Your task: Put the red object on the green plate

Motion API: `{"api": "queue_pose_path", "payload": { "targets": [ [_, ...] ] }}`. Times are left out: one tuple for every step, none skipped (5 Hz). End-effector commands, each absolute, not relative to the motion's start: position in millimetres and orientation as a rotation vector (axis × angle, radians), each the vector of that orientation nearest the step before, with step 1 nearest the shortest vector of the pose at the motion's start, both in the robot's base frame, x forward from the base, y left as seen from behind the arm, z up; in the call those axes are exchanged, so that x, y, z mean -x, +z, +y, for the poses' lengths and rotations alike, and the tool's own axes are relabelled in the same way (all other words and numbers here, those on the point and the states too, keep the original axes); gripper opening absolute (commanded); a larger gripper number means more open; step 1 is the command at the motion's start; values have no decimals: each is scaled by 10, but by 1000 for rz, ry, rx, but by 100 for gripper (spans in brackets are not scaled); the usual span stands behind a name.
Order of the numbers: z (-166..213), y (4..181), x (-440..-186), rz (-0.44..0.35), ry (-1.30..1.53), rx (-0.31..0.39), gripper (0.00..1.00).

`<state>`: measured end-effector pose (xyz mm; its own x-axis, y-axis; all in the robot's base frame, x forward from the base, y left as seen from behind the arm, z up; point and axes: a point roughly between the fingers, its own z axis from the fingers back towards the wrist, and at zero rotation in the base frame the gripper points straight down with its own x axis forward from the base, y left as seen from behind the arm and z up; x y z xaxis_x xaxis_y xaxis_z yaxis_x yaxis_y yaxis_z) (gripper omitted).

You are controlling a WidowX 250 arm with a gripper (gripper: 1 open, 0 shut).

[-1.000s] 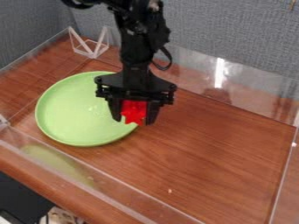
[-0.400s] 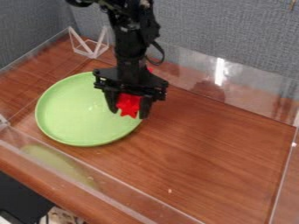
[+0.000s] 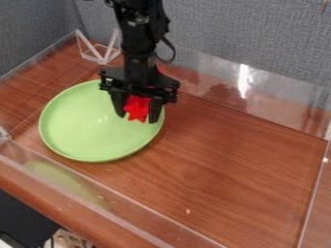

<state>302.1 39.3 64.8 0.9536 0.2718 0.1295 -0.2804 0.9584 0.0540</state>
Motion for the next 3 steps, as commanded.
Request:
{"api": "queue_pose_path", "payload": {
  "targets": [
    [403, 765, -3055, -166, 293, -68, 0],
    [346, 748, -2991, -158, 283, -63, 0],
    [296, 771, -2937, -155, 281, -57, 0]
  ]
}}
